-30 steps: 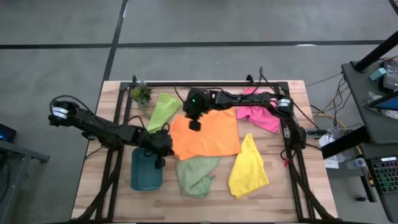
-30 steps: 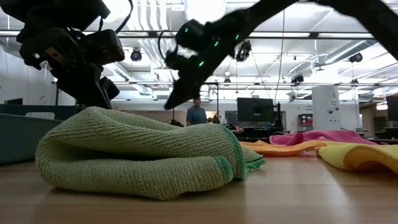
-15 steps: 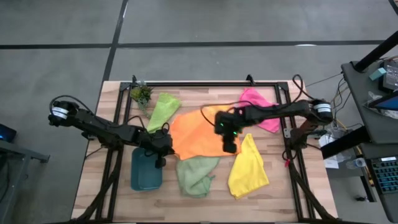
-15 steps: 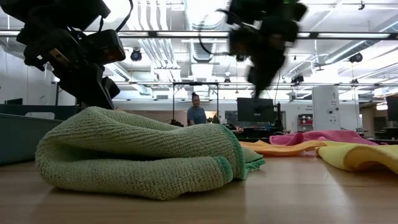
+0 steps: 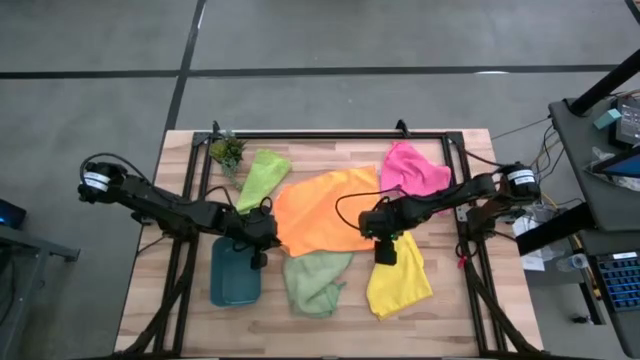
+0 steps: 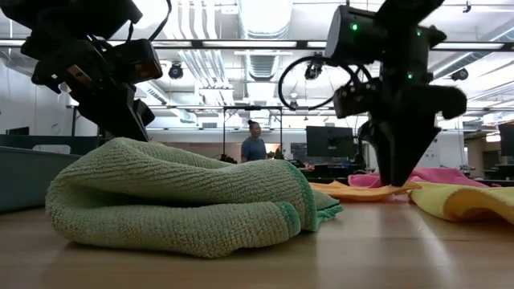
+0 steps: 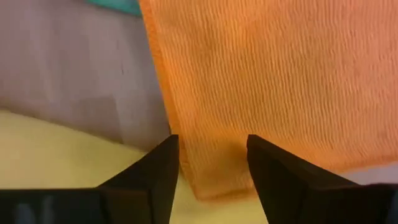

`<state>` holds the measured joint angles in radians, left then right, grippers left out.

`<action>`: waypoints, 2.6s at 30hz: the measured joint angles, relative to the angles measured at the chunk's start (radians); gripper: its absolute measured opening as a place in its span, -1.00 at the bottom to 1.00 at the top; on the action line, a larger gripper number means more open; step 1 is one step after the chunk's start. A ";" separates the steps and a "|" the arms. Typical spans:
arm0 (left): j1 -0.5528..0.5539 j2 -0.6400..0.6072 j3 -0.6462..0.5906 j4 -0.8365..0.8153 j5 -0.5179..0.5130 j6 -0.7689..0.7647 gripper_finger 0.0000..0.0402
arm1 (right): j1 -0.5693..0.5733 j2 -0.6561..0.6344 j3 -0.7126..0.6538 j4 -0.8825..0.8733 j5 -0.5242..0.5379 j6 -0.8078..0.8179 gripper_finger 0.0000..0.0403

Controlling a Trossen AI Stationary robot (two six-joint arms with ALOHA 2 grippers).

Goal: Fold microfiber towels
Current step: Fold the orange microfiber cloth

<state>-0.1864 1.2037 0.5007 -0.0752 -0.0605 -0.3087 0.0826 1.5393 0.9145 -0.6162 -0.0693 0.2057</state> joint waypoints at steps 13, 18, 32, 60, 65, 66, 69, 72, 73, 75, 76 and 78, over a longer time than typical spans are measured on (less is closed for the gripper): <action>0.000 0.000 -0.001 -0.002 -0.023 0.000 -1.00 | 0.001 0.025 -0.093 0.139 -0.023 -0.028 -0.77; 0.001 -0.012 -0.001 -0.007 -0.038 -0.001 -1.00 | 0.000 -0.025 -0.099 0.106 -0.001 -0.047 -0.94; 0.002 -0.195 0.005 -0.045 -0.065 -0.007 -1.00 | -0.007 -0.284 -0.035 -0.045 0.033 -0.041 -0.96; 0.248 0.055 -0.007 -0.030 -0.409 0.034 -1.00 | -0.413 -0.018 0.108 0.085 0.335 -0.457 -0.96; 0.293 0.103 -0.002 -0.015 -0.451 0.030 -1.00 | -0.458 0.053 0.145 0.089 0.334 -0.470 -0.96; 0.298 0.108 -0.001 -0.007 -0.451 0.034 -1.00 | -0.462 0.067 0.153 0.087 0.333 -0.476 -0.96; 0.301 0.110 0.012 -0.005 -0.448 0.062 -1.00 | -0.467 0.097 0.174 0.064 0.333 -0.497 -0.96; 0.298 0.075 0.020 -0.018 -0.425 0.108 -1.00 | -0.465 0.098 0.208 -0.010 0.331 -0.492 -0.96; 0.298 0.055 0.021 -0.022 -0.415 0.120 -1.00 | -0.462 0.092 0.221 -0.043 0.327 -0.478 -0.96; 0.298 0.005 0.023 -0.022 -0.395 0.137 -1.00 | -0.457 0.071 0.250 -0.115 0.320 -0.439 -0.96; 0.298 -0.023 0.022 -0.025 -0.386 0.147 -1.00 | -0.455 0.057 0.261 -0.150 0.306 -0.424 -0.96; 0.298 -0.086 0.022 -0.037 -0.355 0.176 -1.00 | -0.448 0.025 0.281 -0.215 0.265 -0.395 -0.96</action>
<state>0.1112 1.1180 0.5228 -0.1121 -0.4151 -0.1328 -0.3659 1.5639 1.1954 -0.8314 0.1953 -0.1891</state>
